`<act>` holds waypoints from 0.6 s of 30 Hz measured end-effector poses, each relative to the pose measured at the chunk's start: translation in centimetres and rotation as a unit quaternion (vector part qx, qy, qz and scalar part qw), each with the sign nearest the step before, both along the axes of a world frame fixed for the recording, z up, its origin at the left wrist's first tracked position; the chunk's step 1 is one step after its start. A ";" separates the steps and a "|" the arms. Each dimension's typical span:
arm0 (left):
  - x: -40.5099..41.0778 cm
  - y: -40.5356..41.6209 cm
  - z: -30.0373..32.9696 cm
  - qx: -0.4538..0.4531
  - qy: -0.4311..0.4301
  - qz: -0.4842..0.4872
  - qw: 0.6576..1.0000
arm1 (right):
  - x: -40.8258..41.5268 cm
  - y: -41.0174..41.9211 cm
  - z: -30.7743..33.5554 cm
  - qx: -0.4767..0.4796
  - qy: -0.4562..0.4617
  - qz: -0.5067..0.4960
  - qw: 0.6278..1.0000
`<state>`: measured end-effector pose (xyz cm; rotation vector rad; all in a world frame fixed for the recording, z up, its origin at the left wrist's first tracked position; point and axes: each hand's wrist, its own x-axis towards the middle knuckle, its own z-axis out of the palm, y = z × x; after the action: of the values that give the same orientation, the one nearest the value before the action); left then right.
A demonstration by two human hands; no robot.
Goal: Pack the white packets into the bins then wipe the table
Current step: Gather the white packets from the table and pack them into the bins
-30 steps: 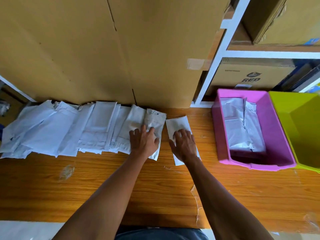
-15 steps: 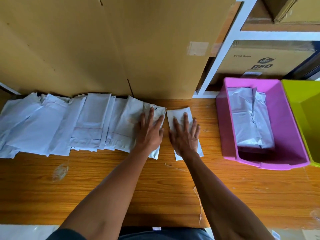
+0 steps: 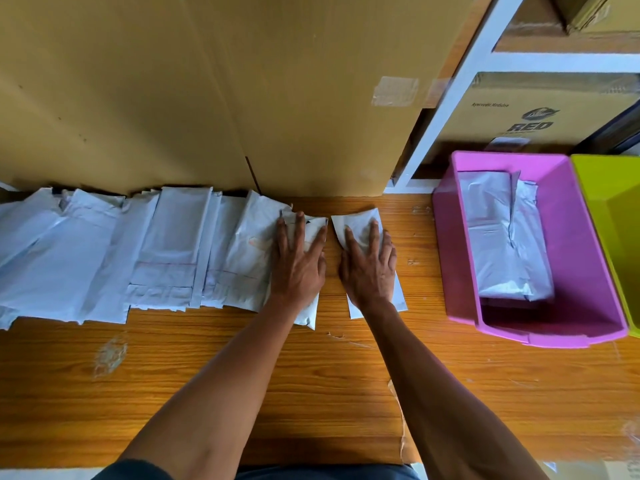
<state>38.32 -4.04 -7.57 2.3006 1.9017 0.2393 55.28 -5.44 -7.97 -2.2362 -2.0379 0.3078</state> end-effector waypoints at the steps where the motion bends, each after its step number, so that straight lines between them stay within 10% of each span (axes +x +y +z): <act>1: 0.0 -0.1 0.0 0.003 0.001 -0.002 1.000 | -0.1 0.0 0.0 0.001 0.000 0.001 1.000; 18: 0.4 -1.1 0.5 -0.009 -0.003 -0.011 1.000 | -0.3 -0.2 1.2 0.019 0.005 -0.005 1.000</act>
<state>38.68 -5.17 -7.09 2.3053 1.8673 0.2242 55.03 -5.67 -6.82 -2.2182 -2.0085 0.2767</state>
